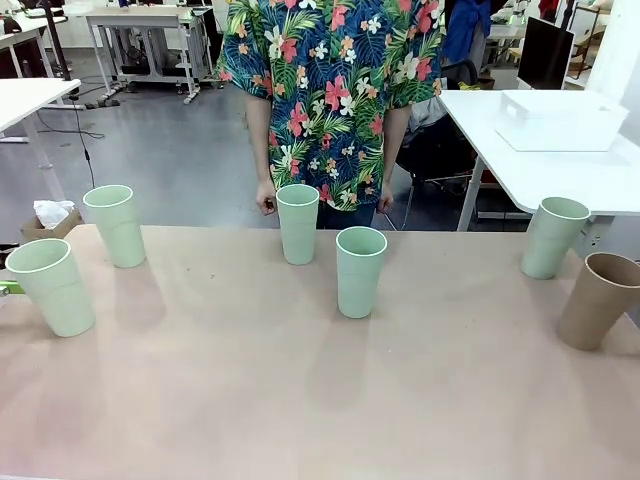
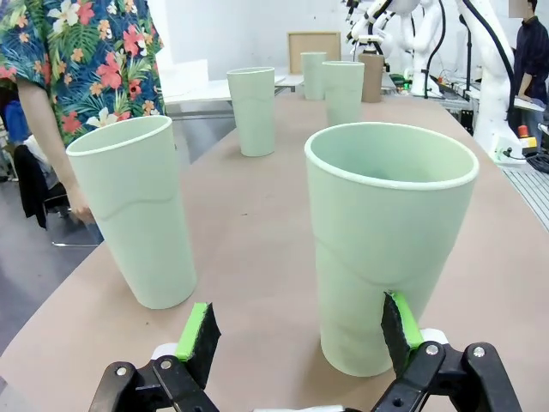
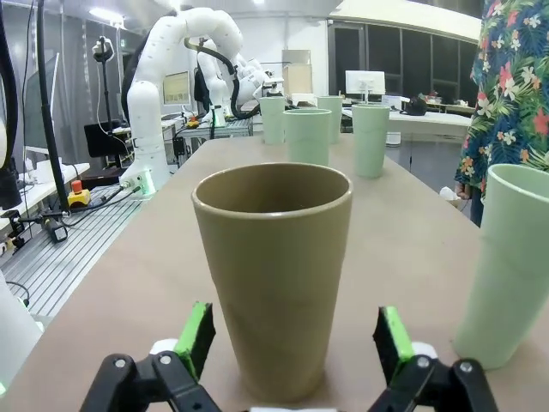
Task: Stack the cups and store them in the basket.
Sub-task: Pick up two Reusable plastic cups , one in each hand.
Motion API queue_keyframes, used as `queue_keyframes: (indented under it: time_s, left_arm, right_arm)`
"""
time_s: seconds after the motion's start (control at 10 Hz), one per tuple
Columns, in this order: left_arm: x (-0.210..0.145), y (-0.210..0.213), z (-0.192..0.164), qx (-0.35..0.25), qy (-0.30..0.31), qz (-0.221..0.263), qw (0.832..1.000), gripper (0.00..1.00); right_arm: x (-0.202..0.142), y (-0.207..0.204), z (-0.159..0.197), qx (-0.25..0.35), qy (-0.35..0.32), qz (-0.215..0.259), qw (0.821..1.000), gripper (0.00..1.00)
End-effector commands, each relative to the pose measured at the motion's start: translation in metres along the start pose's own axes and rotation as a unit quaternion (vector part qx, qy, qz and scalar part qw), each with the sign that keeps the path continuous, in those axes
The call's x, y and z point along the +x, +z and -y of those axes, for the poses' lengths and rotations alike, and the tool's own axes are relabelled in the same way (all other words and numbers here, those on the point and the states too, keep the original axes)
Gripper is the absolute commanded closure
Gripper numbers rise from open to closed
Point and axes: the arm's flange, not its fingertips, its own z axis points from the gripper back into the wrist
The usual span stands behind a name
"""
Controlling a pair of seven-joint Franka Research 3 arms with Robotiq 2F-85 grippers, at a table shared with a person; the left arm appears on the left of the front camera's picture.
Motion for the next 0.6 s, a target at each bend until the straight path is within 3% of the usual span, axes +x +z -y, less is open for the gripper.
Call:
queue_keyframes:
  time_s: [0.0, 0.5]
  left_arm:
    - [0.0006, 0.0012, -0.0024, 0.005, -0.013, 0.025, 1.000, 0.00]
    - [-0.0064, -0.0028, -0.0028, -0.079, -0.016, 0.010, 0.997, 0.00]
  right_arm:
    - [0.0013, -0.0116, 0.0003, -0.001, 0.000, 0.008, 1.000, 0.00]
    - [-0.0021, -0.0126, -0.0024, 0.010, -0.011, 0.005, 1.000, 0.00]
